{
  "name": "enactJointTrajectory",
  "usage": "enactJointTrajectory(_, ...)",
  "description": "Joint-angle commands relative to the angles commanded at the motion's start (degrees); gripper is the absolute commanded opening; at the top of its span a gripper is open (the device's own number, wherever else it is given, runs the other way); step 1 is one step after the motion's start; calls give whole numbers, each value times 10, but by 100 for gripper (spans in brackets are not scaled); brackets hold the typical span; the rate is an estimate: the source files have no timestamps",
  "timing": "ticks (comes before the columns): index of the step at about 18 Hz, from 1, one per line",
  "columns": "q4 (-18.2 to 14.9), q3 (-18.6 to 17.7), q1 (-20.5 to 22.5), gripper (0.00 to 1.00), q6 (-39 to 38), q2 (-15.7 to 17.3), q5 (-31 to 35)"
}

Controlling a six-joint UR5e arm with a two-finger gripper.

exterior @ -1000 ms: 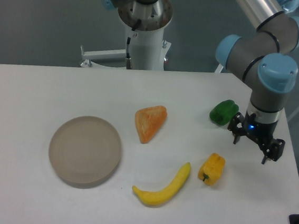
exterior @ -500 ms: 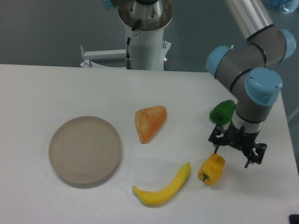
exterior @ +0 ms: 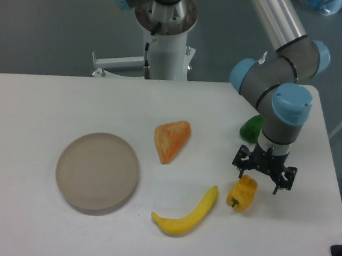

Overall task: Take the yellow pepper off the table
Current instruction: 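Lower the open gripper down around the yellow pepper, then close the gripper on the yellow pepper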

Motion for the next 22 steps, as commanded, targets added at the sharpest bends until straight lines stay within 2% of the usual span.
enactJointTrajectory(11, 4, -4, -2, 100, -2, -2, -1)
enactJointTrajectory(15, 32, -5, -12, 100, -1, -16, 0)
enactJointTrajectory(22, 35, -15, -15, 100, -1, -17, 0)
